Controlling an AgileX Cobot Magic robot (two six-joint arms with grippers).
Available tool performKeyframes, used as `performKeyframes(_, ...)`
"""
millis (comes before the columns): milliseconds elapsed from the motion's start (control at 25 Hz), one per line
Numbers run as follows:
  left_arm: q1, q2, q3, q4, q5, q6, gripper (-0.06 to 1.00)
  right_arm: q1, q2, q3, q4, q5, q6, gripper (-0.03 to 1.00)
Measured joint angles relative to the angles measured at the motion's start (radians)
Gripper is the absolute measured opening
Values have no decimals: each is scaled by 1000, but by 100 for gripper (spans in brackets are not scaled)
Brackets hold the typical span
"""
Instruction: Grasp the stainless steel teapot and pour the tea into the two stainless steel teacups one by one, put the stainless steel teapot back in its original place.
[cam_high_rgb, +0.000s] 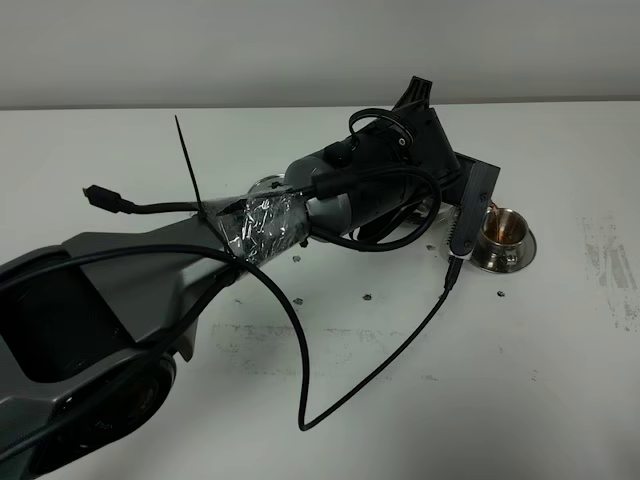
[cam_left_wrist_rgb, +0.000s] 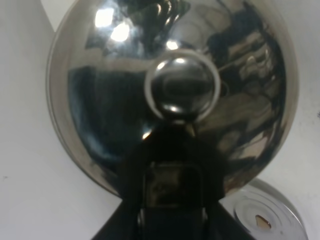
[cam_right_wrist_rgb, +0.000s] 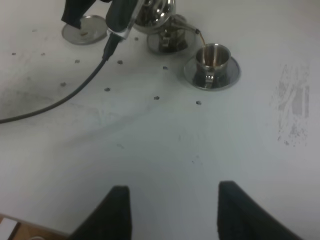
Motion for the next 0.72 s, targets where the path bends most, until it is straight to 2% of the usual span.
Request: performKeyframes(720,-12,8,0,61,-6,-13,24,0,0,0,1,0,0,39)
